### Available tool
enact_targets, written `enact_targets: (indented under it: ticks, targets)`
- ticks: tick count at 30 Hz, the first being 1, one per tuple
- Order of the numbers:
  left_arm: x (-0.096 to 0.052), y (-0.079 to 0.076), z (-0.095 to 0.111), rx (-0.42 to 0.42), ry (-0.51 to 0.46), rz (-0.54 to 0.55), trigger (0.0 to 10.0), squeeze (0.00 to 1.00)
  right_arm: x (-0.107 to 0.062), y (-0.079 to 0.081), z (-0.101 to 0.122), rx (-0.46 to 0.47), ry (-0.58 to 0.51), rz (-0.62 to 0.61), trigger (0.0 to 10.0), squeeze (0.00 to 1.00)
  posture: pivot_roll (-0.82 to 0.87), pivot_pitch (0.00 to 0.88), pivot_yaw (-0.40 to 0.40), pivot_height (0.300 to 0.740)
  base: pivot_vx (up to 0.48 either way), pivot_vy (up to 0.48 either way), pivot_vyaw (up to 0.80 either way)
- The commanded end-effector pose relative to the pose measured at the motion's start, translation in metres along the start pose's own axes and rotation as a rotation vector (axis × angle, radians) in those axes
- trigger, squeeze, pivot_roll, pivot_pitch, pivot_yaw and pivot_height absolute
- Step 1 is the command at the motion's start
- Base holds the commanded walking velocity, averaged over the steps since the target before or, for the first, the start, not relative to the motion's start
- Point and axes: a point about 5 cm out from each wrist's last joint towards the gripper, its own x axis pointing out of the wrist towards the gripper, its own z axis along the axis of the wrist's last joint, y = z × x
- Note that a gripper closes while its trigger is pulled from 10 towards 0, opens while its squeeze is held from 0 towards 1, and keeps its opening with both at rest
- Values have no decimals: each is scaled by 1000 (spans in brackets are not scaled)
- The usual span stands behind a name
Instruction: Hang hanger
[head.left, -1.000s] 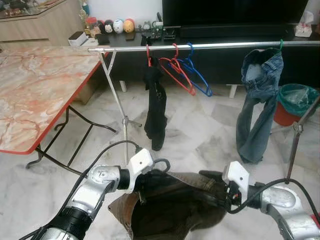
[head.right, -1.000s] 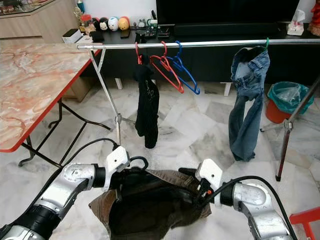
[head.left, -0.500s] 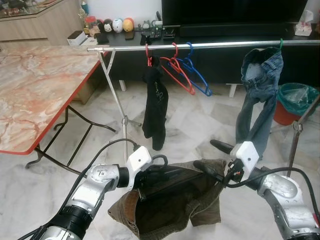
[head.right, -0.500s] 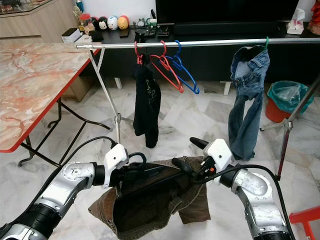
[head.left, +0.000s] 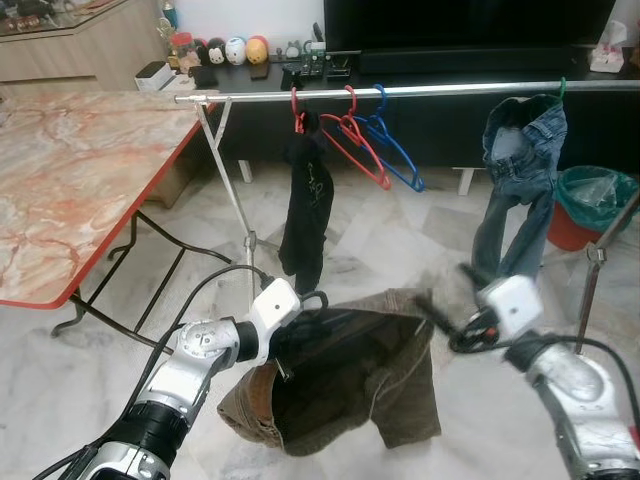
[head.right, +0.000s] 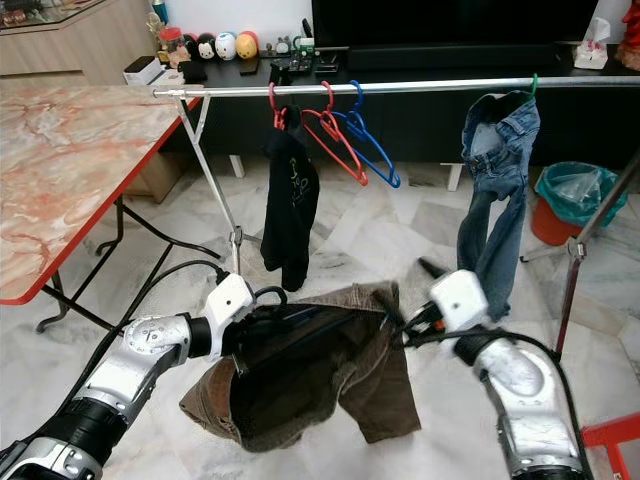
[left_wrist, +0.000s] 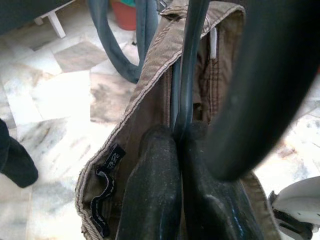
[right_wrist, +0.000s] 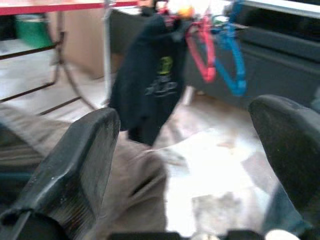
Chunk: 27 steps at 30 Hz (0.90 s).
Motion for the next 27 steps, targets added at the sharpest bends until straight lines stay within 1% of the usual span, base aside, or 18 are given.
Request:
enact_targets:
  ticks: [1,3,4,5,6,7,9,11,12,14,15,17,19,22,24,25,26,27]
  targets:
    - [-1,6,6,24,-25,21,10000,0,-3,-3,1,-17,3,-49,10000,0,42,39,99,740,0,0,0]
    - [-1,6,6,26,-25,23,10000,0,-3,-3,0,-23,8,-60,10000,0,42,41,100,740,0,0,0]
    - [0,6,5,27,-27,28,10000,0,-5,-5,-4,-38,42,-96,10000,0,43,40,98,740,0,0,0]
    - [0,6,5,26,-29,33,10000,0,-8,-1,-12,-29,76,-102,10000,0,44,33,95,740,0,0,0]
    - [0,6,5,26,-30,34,10000,0,-9,1,-15,-24,86,-96,10000,0,44,33,95,740,0,0,0]
    - [0,6,4,27,-31,37,10000,0,-10,7,-22,-26,114,-89,10000,0,43,27,92,740,0,0,0]
    - [0,7,4,28,-31,41,10000,0,-11,15,-28,-49,142,-72,10000,0,46,24,89,740,0,0,0]
    - [0,9,5,30,-39,61,10000,0,-12,17,-36,-36,180,-109,10000,0,48,17,85,740,0,0,0]
    - [1,9,6,32,-43,70,10000,0,-13,17,-40,-51,204,-133,10000,0,50,15,84,740,0,0,0]
    - [1,12,7,37,-51,91,10000,0,-15,10,-41,-42,196,-278,10000,0,52,10,86,740,0,0,0]
    - [1,12,7,37,-51,91,10000,0,-15,10,-41,-42,196,-278,10000,0,52,10,86,740,0,0,0]
    - [2,13,8,40,-55,101,10000,0,-16,6,-41,-24,185,-352,10000,0,52,10,86,740,0,0,0]
    - [2,15,8,40,-56,121,10000,0,-19,6,-40,-63,186,-417,10000,0,51,8,82,740,0,0,0]
    - [5,21,11,35,-71,172,10000,0,-23,18,-40,-34,154,-462,10000,0,48,16,83,740,0,0,0]
    - [7,22,12,33,-79,190,10000,0,-25,29,-41,-36,140,-468,10000,0,44,18,87,740,0,0,0]
    - [7,22,12,33,-79,190,10000,0,-25,29,-41,-36,140,-468,10000,0,44,18,87,740,0,0,0]
    - [9,23,15,33,-89,199,10000,0,-28,39,-44,-15,142,-493,10000,0,40,24,90,740,0,0,0]
    - [10,23,16,37,-97,201,10000,0,-29,45,-47,-5,149,-494,10000,0,38,27,91,740,0,0,0]
